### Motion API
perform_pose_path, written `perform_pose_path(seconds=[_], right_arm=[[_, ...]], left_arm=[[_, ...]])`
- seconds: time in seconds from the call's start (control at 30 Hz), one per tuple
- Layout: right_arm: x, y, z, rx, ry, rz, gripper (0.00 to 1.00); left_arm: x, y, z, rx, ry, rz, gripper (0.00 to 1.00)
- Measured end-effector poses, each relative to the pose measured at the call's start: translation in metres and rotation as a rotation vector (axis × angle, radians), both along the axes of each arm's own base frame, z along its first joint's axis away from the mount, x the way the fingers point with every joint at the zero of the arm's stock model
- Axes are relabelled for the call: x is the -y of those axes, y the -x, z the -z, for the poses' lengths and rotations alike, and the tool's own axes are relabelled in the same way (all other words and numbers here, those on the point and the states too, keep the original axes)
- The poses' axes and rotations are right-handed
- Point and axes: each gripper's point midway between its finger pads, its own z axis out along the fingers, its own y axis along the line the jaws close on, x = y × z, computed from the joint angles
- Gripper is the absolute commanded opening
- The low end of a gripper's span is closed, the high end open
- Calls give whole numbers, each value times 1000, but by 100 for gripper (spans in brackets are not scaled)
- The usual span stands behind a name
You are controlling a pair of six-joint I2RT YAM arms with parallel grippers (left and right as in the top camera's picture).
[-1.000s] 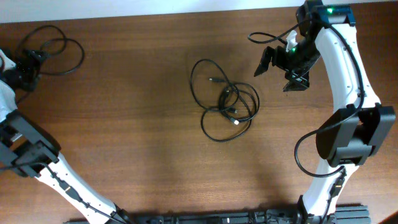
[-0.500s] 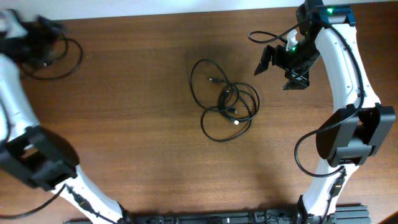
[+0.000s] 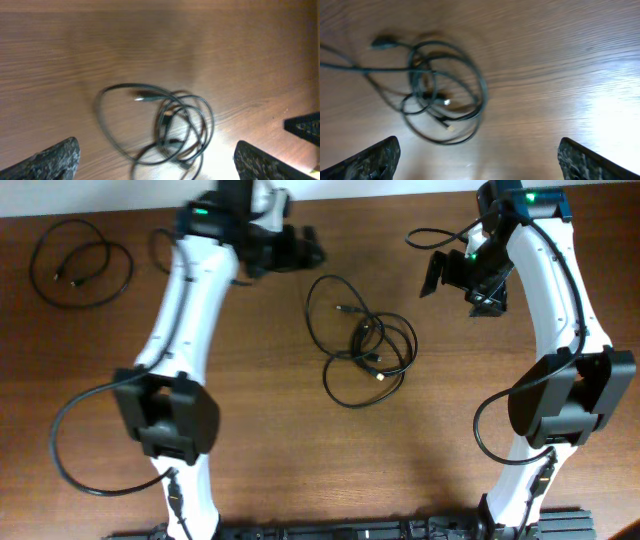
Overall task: Untangle cables
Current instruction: 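Reach the left gripper to the center bundle and grasp a cable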
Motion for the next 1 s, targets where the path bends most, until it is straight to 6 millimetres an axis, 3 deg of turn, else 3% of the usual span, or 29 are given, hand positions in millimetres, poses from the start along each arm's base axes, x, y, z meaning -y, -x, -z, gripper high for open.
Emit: perform_pose_path(seconds=[0.1,0.3,0.4,0.5,0.57,0.6,0.73,0.83,1.0], right_arm=[[26,0,2,-2,53,42,98],[83,6,3,-22,90,170,99],[99,8,3,-23,98,206,99],[100,8,3,-23,97,208,98],[100,8,3,-24,97,209,98],[100,8,3,-23,97,208,98],[100,8,3,-23,97,208,98],[100,8,3,-23,97,209,98],[100,8,3,-23,97,208,98]], left_arm=[[49,10,11,13,-15,47,99],[105,30,60,-56,-54,108,99],[107,31,82,-98,-103,35,99],[98,24,93,-120,-144,-87,100],[95,17,99,-125,-152,-153,91],[94,15,103,-128,-154,-174,79],[93,10,114,-137,-160,-220,62],[94,6,113,-127,-148,-236,52],[96,-3,109,-89,-134,-252,19]])
